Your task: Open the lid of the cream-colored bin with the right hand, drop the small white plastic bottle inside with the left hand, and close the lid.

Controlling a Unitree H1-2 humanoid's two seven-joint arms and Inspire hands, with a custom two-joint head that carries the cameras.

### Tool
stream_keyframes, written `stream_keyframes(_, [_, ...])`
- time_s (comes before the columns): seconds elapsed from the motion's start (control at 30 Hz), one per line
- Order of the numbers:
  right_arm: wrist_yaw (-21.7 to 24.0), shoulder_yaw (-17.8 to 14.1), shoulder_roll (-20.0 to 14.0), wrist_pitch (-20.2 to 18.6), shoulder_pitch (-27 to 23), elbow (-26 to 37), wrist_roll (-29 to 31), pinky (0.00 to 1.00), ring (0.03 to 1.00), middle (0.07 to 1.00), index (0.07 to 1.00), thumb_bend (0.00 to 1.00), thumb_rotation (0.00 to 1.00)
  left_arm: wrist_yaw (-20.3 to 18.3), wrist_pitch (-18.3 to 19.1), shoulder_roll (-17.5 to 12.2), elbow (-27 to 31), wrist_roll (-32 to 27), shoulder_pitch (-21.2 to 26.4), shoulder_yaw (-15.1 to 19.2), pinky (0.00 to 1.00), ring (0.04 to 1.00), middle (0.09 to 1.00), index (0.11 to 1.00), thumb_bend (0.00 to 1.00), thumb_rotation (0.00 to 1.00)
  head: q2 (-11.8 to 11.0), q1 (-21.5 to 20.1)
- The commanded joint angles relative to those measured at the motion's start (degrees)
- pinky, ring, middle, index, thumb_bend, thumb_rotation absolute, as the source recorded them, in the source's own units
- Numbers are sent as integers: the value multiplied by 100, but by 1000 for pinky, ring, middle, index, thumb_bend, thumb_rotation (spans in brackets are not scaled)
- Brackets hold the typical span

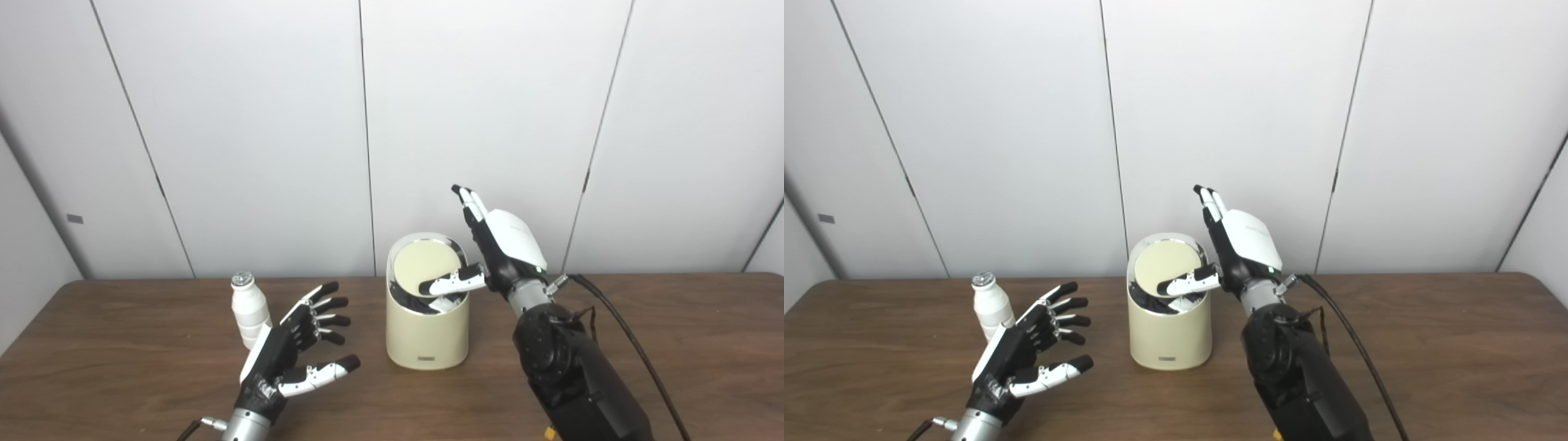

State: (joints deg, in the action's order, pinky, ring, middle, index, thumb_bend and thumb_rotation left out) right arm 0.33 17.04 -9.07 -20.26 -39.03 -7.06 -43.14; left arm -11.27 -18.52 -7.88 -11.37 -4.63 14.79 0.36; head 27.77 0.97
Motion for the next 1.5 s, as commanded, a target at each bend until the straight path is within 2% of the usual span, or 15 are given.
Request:
stream_keyframes(0.0, [-38, 16, -43, -44, -268, -8, -162, 709, 889, 999, 1000, 945, 284, 40, -13, 9, 239, 6, 129, -7, 596, 709, 808, 892, 777, 120, 4, 5])
stream_keyframes(0.3, [-33, 76, -73, -91, -320, -230, -234, 726, 880, 983, 998, 934, 268, 33, 35, 9, 338, 2, 85, -57, 606, 721, 808, 891, 771, 131, 67, 37])
stream_keyframes(0.57, [407, 305, -186, -475, -335, -193, -382, 686, 857, 977, 979, 938, 232, 42, 104, -21, 446, 6, 49, -44, 602, 718, 810, 895, 772, 143, 140, 48])
stream_keyframes(0.7, [529, 227, -199, -479, -281, 85, -182, 720, 884, 977, 976, 933, 266, 22, 67, -42, 424, -23, 50, -30, 605, 719, 812, 898, 768, 136, 155, 42])
stream_keyframes(0.87, [182, -244, -81, 32, -112, 614, 435, 646, 853, 937, 950, 916, 290, 53, 148, -40, 497, -2, 36, -18, 608, 717, 809, 893, 765, 130, 193, 48])
stream_keyframes(0.97, [97, -592, 52, 154, 78, 1075, 855, 679, 836, 907, 925, 898, 300, 40, 163, -42, 510, -25, 35, -16, 609, 717, 805, 891, 764, 129, 198, 41])
stream_keyframes(1.07, [-43, -952, 158, 357, 344, 1374, 1309, 720, 863, 907, 903, 849, 276, 37, 165, -51, 500, -1, 29, -23, 608, 716, 807, 892, 769, 137, 184, 32])
stream_keyframes(1.2, [-160, -1179, 186, 478, 659, 1552, 1537, 621, 826, 883, 890, 823, 258, 10, 159, -68, 502, 4, 14, -39, 615, 723, 815, 897, 758, 133, 181, 12])
stream_keyframes(1.3, [-282, -1341, 167, 707, 1078, 1618, 1757, 607, 808, 855, 882, 807, 262, -17, 185, -79, 512, -23, 6, -45, 613, 726, 817, 896, 757, 127, 180, 18])
stream_keyframes(1.47, [-504, -1542, 162, 1296, 1743, 1450, 2129, 706, 810, 847, 883, 774, 244, -19, 194, -92, 516, -25, -9, -42, 619, 724, 815, 895, 764, 126, 154, 3])
